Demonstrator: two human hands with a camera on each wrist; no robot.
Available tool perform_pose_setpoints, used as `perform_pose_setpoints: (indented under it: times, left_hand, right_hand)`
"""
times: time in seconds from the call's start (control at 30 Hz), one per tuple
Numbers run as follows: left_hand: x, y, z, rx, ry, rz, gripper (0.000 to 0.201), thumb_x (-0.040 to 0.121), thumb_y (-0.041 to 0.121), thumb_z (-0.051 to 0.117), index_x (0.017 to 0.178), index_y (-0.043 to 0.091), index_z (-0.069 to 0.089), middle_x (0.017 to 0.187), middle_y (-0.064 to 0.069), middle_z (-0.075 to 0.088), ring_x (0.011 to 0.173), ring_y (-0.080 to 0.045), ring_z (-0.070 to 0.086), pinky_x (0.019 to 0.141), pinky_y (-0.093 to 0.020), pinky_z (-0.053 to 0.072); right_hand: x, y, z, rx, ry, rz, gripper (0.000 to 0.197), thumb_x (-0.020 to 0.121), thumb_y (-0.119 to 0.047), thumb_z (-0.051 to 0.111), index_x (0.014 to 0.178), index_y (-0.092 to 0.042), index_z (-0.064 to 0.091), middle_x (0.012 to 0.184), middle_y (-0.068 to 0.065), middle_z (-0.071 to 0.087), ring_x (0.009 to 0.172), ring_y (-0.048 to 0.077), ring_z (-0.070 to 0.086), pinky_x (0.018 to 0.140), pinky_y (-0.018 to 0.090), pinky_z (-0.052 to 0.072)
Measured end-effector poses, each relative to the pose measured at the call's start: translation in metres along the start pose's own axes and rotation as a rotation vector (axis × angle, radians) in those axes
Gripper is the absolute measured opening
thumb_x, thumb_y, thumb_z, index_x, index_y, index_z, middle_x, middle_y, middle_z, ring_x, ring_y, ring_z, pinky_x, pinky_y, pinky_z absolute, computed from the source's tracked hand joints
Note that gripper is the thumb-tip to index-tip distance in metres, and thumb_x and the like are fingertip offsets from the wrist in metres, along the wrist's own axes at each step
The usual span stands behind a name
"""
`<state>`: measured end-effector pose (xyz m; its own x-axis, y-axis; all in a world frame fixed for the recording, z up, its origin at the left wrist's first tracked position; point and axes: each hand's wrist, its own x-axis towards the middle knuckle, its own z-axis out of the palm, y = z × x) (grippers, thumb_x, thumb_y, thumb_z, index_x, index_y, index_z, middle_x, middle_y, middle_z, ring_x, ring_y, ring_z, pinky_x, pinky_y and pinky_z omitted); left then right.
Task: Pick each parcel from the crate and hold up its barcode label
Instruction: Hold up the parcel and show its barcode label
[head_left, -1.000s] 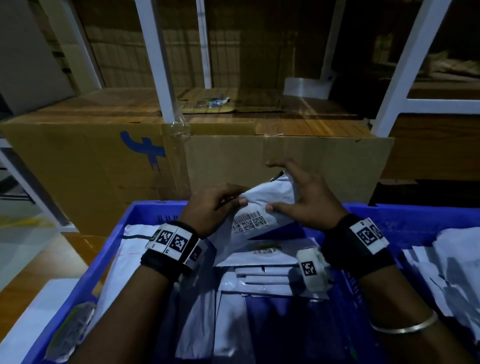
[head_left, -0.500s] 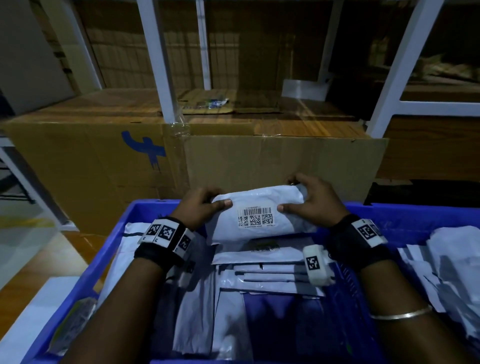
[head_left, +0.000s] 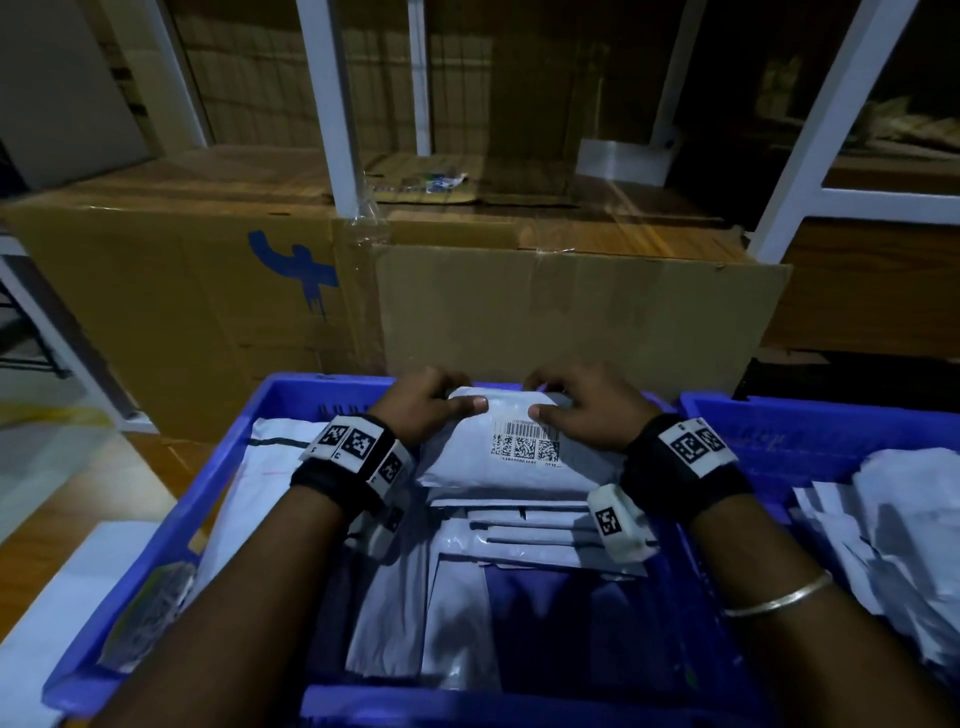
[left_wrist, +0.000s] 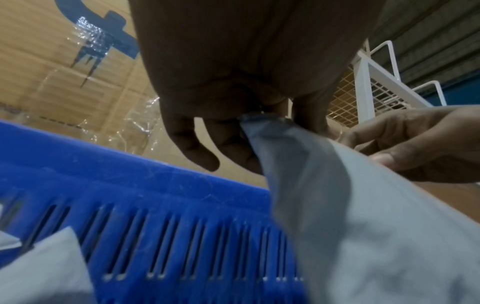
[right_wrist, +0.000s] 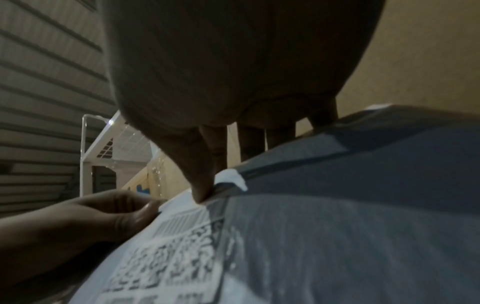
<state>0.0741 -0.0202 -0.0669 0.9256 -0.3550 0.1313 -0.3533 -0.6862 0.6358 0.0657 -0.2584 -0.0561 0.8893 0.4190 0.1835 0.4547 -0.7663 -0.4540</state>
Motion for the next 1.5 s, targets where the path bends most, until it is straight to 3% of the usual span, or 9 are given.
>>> perform_pose_setpoints:
  times: [0.07,0.17,0.3,0.43,0.57,0.67,0.9,1.07,1.5]
  left_hand:
    - [0.000,-0.003,0.000,-0.009,-0.016,-0.007,0.025,0.089,0.036,0.067,0.090,0.011,0.071,0.079,-0.005,0.069,0.073,-0.015,0.062,0.064,-0.027,0.042]
    - [-0.001,-0.006,0.001,-0.013,0.014,-0.029,0.022,0.087,0.037,0.069,0.095,0.016,0.070,0.082,0.001,0.068,0.074,-0.007,0.059,0.063,-0.019,0.042]
    - [-0.001,-0.010,0.004,-0.079,0.047,-0.108,0.026,0.087,0.033,0.069,0.108,0.017,0.067,0.095,-0.001,0.070,0.087,-0.014,0.064,0.077,-0.025,0.049]
    - [0.001,-0.014,0.007,-0.059,0.025,-0.114,0.041,0.086,0.034,0.071,0.121,0.016,0.060,0.105,-0.007,0.069,0.098,-0.019,0.064,0.086,-0.030,0.050]
    - [0.003,-0.015,0.010,-0.028,0.003,-0.127,0.036,0.087,0.031,0.069,0.119,0.016,0.061,0.103,-0.009,0.068,0.093,-0.018,0.062,0.075,-0.022,0.043]
    - [0.003,-0.014,0.010,-0.019,-0.002,-0.125,0.034,0.087,0.032,0.069,0.117,0.018,0.061,0.100,-0.007,0.069,0.089,-0.017,0.061,0.074,-0.022,0.044]
    - [0.006,-0.015,0.008,-0.001,-0.030,-0.113,0.033,0.087,0.038,0.067,0.116,0.022,0.063,0.109,-0.008,0.069,0.100,-0.021,0.064,0.087,-0.033,0.051]
    - [0.004,-0.013,0.006,-0.012,-0.046,-0.128,0.034,0.088,0.039,0.066,0.117,0.021,0.063,0.109,-0.007,0.069,0.099,-0.021,0.064,0.087,-0.032,0.051]
    - [0.004,-0.014,0.006,-0.031,-0.058,-0.142,0.034,0.089,0.040,0.065,0.117,0.021,0.062,0.105,-0.007,0.069,0.094,-0.021,0.065,0.078,-0.027,0.050]
  right_hand:
    - [0.002,-0.001,0.003,0.010,-0.032,0.012,0.018,0.086,-0.023,0.070,0.103,-0.020,0.069,0.091,-0.003,0.065,0.088,0.017,0.061,0.078,0.030,0.044]
    - [0.008,0.003,0.003,0.023,-0.095,0.064,0.016,0.087,-0.020,0.069,0.103,-0.018,0.068,0.088,-0.002,0.062,0.081,0.014,0.055,0.071,0.025,0.036]
    - [0.017,0.012,0.002,-0.030,-0.239,0.090,0.012,0.088,-0.018,0.068,0.099,-0.021,0.067,0.091,0.003,0.063,0.081,0.017,0.055,0.074,0.030,0.041]
    - [0.019,0.016,0.010,-0.173,-0.396,0.094,0.017,0.090,-0.014,0.066,0.105,-0.007,0.067,0.100,0.009,0.067,0.088,0.018,0.056,0.079,0.032,0.043]
    - [0.021,0.013,0.015,-0.294,-0.452,0.085,0.022,0.094,-0.016,0.061,0.113,-0.008,0.066,0.113,0.009,0.066,0.100,0.022,0.059,0.074,0.023,0.033]
    - [0.021,0.012,0.020,-0.383,-0.475,0.084,0.030,0.093,-0.021,0.061,0.121,-0.011,0.061,0.121,0.009,0.064,0.110,0.026,0.059,0.079,0.024,0.036]
    - [0.015,-0.015,0.016,-0.401,-0.504,-0.031,0.046,0.086,-0.050,0.068,0.120,-0.020,0.060,0.101,-0.003,0.060,0.087,0.014,0.052,0.073,0.024,0.034]
    - [0.008,-0.021,0.031,-0.478,-0.623,-0.026,0.058,0.077,-0.038,0.080,0.130,-0.024,0.058,0.121,0.001,0.065,0.110,0.022,0.060,0.090,0.029,0.047]
    - [0.001,-0.012,0.020,-0.517,-0.560,0.024,0.053,0.070,-0.041,0.085,0.114,-0.020,0.066,0.113,0.002,0.065,0.104,0.020,0.061,0.082,0.024,0.045]
